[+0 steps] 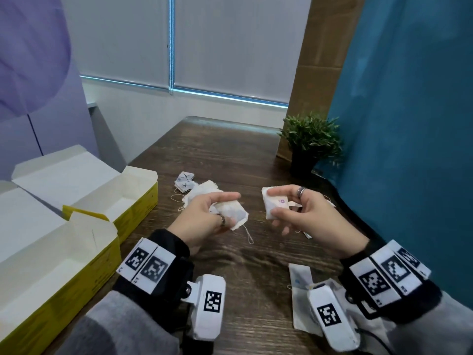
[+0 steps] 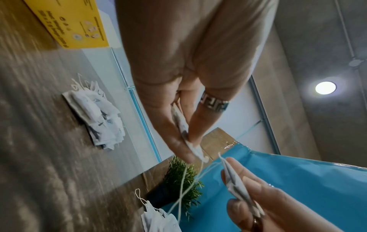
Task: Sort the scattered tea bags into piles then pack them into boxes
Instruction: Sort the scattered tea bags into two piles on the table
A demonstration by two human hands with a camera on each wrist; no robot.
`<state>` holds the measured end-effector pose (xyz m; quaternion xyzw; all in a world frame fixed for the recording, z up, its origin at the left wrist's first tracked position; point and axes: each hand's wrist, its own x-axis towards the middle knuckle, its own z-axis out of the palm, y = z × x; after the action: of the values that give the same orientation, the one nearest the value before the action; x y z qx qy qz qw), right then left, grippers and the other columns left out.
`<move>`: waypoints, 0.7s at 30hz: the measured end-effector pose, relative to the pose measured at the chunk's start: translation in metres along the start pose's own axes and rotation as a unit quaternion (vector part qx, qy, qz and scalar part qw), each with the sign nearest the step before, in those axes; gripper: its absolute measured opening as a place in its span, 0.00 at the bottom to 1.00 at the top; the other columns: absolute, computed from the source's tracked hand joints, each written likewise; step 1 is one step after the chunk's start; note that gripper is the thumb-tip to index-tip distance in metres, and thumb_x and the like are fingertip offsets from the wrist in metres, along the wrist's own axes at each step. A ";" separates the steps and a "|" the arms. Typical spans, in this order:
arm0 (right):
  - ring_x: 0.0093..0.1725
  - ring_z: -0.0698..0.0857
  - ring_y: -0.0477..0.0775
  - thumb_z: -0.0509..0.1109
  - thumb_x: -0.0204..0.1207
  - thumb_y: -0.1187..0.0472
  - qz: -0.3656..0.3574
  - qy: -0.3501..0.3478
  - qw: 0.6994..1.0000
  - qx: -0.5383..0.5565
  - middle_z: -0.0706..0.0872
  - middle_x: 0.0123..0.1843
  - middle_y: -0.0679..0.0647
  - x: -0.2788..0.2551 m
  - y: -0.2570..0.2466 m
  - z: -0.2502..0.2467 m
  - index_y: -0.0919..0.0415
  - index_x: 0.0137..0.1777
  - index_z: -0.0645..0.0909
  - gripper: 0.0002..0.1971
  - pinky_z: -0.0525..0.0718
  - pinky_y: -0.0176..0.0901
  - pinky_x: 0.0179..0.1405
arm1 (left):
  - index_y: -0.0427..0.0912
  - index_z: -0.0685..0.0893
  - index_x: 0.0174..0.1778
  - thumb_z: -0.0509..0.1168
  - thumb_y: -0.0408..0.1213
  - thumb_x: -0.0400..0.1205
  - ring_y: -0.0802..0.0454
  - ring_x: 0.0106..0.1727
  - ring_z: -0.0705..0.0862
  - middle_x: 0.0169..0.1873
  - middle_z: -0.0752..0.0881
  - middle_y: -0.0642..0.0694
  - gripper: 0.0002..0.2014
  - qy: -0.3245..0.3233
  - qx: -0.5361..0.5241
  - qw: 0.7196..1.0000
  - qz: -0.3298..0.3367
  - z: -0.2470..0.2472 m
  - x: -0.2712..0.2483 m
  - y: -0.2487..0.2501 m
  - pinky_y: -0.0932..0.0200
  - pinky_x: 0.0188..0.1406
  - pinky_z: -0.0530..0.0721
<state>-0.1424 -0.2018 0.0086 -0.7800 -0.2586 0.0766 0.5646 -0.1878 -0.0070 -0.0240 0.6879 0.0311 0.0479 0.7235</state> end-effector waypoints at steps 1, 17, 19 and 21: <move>0.35 0.86 0.49 0.71 0.74 0.72 0.001 -0.007 1.000 -0.009 0.87 0.45 0.65 0.001 0.001 0.001 0.62 0.62 0.79 0.17 0.84 0.34 0.28 | 0.50 0.86 0.50 0.64 0.14 0.73 0.45 0.45 0.82 0.44 0.85 0.41 0.24 0.000 0.001 1.000 0.000 -0.002 -0.001 0.001 0.55 0.53 0.84; 0.33 0.84 0.46 0.64 0.80 0.67 0.175 -0.172 0.968 -0.058 0.84 0.36 0.55 0.001 0.021 -0.037 0.60 0.42 0.79 0.06 0.85 0.33 0.33 | 0.40 0.81 0.63 0.54 0.13 0.78 0.65 0.18 0.82 0.38 0.81 0.39 0.25 -0.008 0.003 1.000 0.001 0.005 -0.004 0.008 0.76 0.16 0.75; 0.32 0.83 0.48 0.69 0.77 0.64 0.200 -0.209 0.939 -0.187 0.83 0.35 0.53 -0.002 0.029 -0.043 0.60 0.41 0.78 0.04 0.85 0.35 0.34 | 0.42 0.83 0.58 0.57 0.15 0.79 0.67 0.18 0.80 0.36 0.80 0.40 0.20 -0.020 0.003 1.000 -0.006 0.006 -0.006 0.008 0.77 0.18 0.76; 0.38 0.82 0.49 0.74 0.73 0.58 0.195 -0.260 0.885 -0.334 0.84 0.39 0.50 -0.003 0.035 -0.043 0.57 0.44 0.80 0.06 0.83 0.40 0.41 | 0.45 0.84 0.55 0.62 0.20 0.79 0.67 0.23 0.83 0.40 0.83 0.42 0.16 -0.043 0.006 0.999 -0.016 0.006 -0.007 0.007 0.75 0.23 0.80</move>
<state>-0.1165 -0.2474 -0.0091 -0.9093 -0.2486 0.2942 0.1574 -0.1943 -0.0131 -0.0165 0.6928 0.0108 0.0063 0.7210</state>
